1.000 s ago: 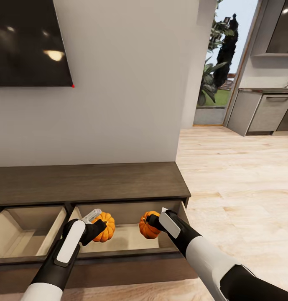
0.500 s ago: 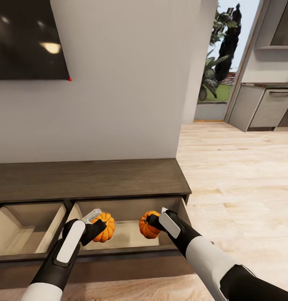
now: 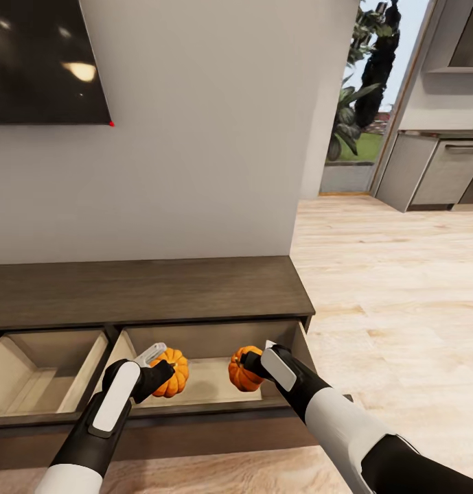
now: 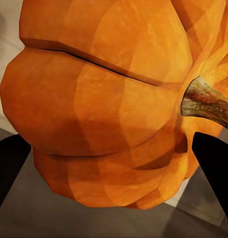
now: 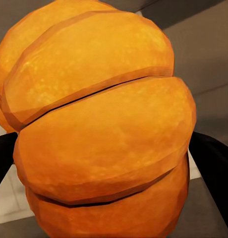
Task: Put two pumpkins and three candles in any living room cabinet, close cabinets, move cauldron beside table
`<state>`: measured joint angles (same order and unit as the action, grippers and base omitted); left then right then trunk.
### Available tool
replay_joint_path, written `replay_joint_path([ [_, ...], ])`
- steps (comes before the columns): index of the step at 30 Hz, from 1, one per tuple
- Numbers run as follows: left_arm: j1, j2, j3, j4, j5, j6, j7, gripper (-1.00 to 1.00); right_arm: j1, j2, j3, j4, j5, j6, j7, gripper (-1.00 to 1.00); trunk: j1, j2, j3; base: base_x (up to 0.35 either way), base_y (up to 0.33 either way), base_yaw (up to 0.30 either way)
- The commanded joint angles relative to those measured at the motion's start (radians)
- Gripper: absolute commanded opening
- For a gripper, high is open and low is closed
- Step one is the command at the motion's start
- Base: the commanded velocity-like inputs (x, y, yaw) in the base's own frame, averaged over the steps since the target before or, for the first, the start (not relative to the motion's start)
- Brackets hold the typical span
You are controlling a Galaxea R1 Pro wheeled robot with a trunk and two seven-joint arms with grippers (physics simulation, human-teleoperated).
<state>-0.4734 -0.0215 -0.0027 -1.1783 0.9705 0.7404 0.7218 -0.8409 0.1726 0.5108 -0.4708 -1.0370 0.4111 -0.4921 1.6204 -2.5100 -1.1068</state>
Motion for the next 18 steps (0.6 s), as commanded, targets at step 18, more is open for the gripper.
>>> replay_joint_path([
  [18,-0.001,0.000,0.000,0.000,0.012,0.000,0.011,-1.00,-0.001,-0.001,0.006,-0.002,-0.008,0.000,-0.008,-1.00,0.001,-0.001,-0.013,0.000,0.000,0.000],
])
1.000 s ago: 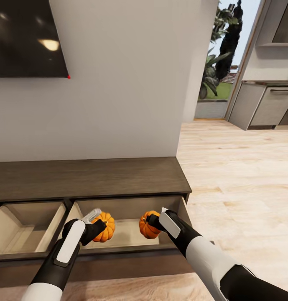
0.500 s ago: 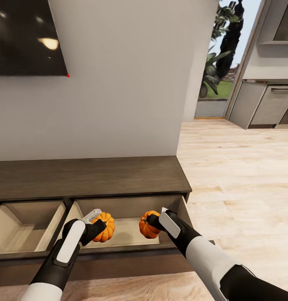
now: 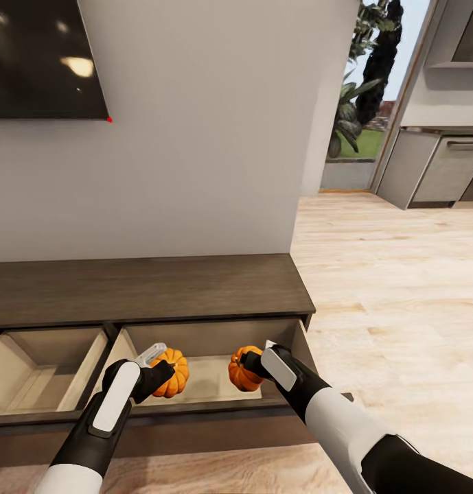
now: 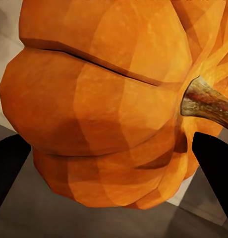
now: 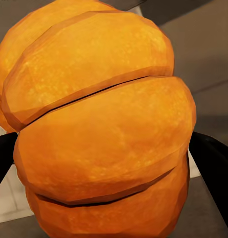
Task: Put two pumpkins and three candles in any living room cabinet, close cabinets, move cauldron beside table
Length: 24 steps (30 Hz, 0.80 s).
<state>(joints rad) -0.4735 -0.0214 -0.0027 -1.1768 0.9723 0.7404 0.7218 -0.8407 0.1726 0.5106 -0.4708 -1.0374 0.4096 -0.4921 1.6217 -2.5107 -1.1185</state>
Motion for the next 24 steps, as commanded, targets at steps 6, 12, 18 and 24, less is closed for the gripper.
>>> replay_joint_path([
  [6,-0.001,0.000,0.000,-0.001,0.008,0.000,0.011,-1.00,-0.001,-0.001,0.006,-0.002,-0.007,0.001,-0.008,-1.00,0.001,-0.001,-0.013,0.000,0.000,0.000],
  [12,-0.001,0.000,0.000,-0.001,0.009,0.000,0.011,-1.00,-0.001,-0.001,0.006,-0.002,-0.007,0.001,-0.008,-1.00,0.001,-0.001,-0.013,0.000,0.000,0.000],
  [18,-0.001,0.000,0.000,-0.001,0.010,0.000,0.011,-1.00,-0.001,-0.001,0.006,-0.002,-0.006,0.001,-0.008,-1.00,0.001,-0.001,-0.013,0.000,0.000,0.000],
  [24,-0.001,-0.001,0.000,-0.001,0.009,0.000,0.011,-1.00,-0.001,-0.001,0.006,-0.002,-0.006,0.001,-0.008,-1.00,0.001,-0.001,-0.013,0.000,0.000,0.000],
])
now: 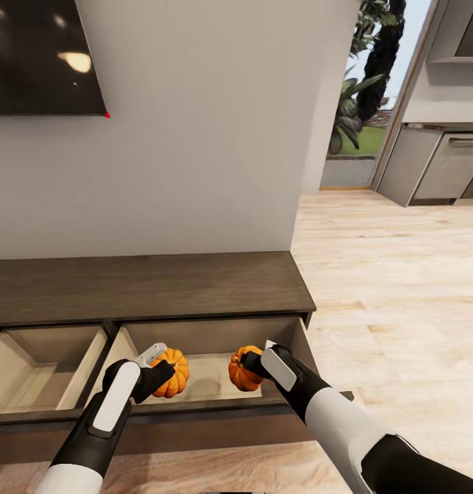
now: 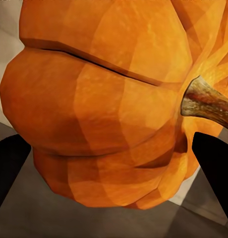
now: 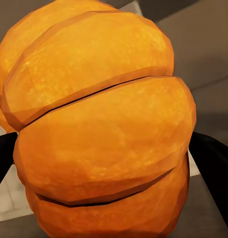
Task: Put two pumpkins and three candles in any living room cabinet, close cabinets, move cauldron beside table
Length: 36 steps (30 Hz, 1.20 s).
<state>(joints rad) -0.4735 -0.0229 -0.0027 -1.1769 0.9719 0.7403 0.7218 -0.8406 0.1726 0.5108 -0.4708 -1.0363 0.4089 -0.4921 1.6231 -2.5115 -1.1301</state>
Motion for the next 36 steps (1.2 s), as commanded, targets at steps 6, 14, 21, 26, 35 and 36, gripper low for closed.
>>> replay_joint_path([
  [6,-0.001,0.001,0.000,0.000,0.011,0.001,0.011,-1.00,-0.001,-0.001,0.006,-0.002,-0.007,0.001,-0.008,-1.00,0.000,0.000,-0.001,0.078,0.000,0.000],
  [14,-0.001,0.000,0.000,-0.001,0.010,0.001,0.011,-1.00,-0.001,-0.001,0.006,-0.002,-0.007,0.001,-0.008,-1.00,0.000,0.000,-0.001,0.072,0.000,0.000],
  [21,-0.001,-0.001,0.000,-0.001,0.011,0.001,0.011,-1.00,-0.001,-0.001,0.006,-0.002,-0.008,0.001,-0.008,-1.00,0.000,0.000,-0.001,0.043,0.000,0.000],
  [26,-0.001,-0.002,0.000,-0.001,0.009,0.001,0.011,-1.00,-0.001,-0.001,0.006,-0.002,-0.007,0.001,-0.008,-1.00,0.000,0.000,-0.001,0.020,0.000,0.000],
  [35,-0.001,-0.001,0.000,-0.004,0.010,0.001,0.011,-1.00,-0.001,-0.001,0.006,-0.002,-0.007,0.001,-0.008,-1.00,0.001,-0.001,-0.009,0.001,0.000,0.000],
  [36,-0.001,-0.001,0.000,-0.004,0.011,0.001,0.011,-1.00,-0.001,-0.001,0.006,-0.002,-0.007,0.001,-0.008,-1.00,0.001,-0.001,-0.013,0.000,0.000,0.000],
])
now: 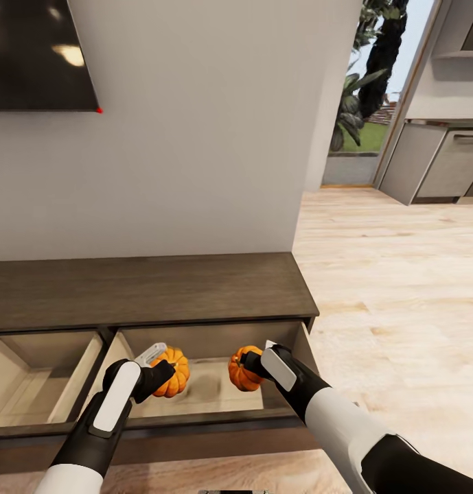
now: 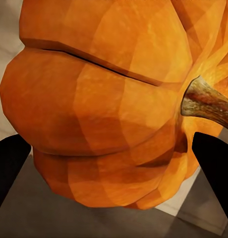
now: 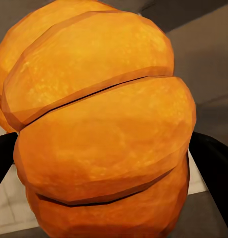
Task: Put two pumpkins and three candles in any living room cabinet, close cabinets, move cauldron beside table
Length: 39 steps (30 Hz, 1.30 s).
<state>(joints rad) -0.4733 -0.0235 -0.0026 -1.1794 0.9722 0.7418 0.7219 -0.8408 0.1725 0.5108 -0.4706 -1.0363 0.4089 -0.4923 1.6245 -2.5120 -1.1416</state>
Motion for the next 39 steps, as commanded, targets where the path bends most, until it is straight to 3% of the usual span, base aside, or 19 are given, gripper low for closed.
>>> replay_joint_path([
  [1,-0.001,0.000,0.000,-0.001,0.011,-0.001,0.011,-1.00,-0.001,-0.001,0.006,-0.002,-0.007,0.001,-0.008,-1.00,0.000,-0.001,-0.005,0.000,0.000,0.000],
  [7,-0.001,-0.001,0.000,0.000,0.010,-0.001,0.011,-1.00,-0.001,-0.001,0.006,-0.002,-0.007,0.001,-0.008,-1.00,0.003,-0.002,-0.028,0.000,0.000,0.000],
  [12,-0.001,0.000,0.000,0.000,0.010,-0.001,0.011,-1.00,-0.001,-0.001,0.006,-0.002,-0.007,0.001,-0.008,-1.00,0.003,-0.002,-0.028,0.000,0.000,0.000],
  [15,-0.001,0.000,0.000,0.000,0.010,-0.001,0.011,-1.00,-0.001,-0.001,0.006,-0.002,-0.007,0.001,-0.008,-1.00,0.004,-0.003,-0.040,0.000,0.000,0.000],
  [35,-0.001,0.001,0.000,0.000,0.010,-0.001,0.011,-1.00,-0.001,-0.001,0.006,-0.002,-0.008,0.002,-0.008,-1.00,0.005,-0.003,-0.047,0.000,0.000,0.000],
  [36,-0.001,0.001,0.000,0.000,0.011,-0.001,0.011,-1.00,-0.001,-0.001,0.006,-0.002,-0.008,0.002,-0.008,1.00,0.005,-0.003,-0.047,0.000,0.000,0.000],
  [39,-0.001,0.001,0.000,0.000,0.011,-0.001,0.011,-1.00,-0.001,-0.001,0.006,-0.002,-0.007,0.002,-0.008,1.00,0.005,-0.003,-0.047,0.000,0.000,0.000],
])
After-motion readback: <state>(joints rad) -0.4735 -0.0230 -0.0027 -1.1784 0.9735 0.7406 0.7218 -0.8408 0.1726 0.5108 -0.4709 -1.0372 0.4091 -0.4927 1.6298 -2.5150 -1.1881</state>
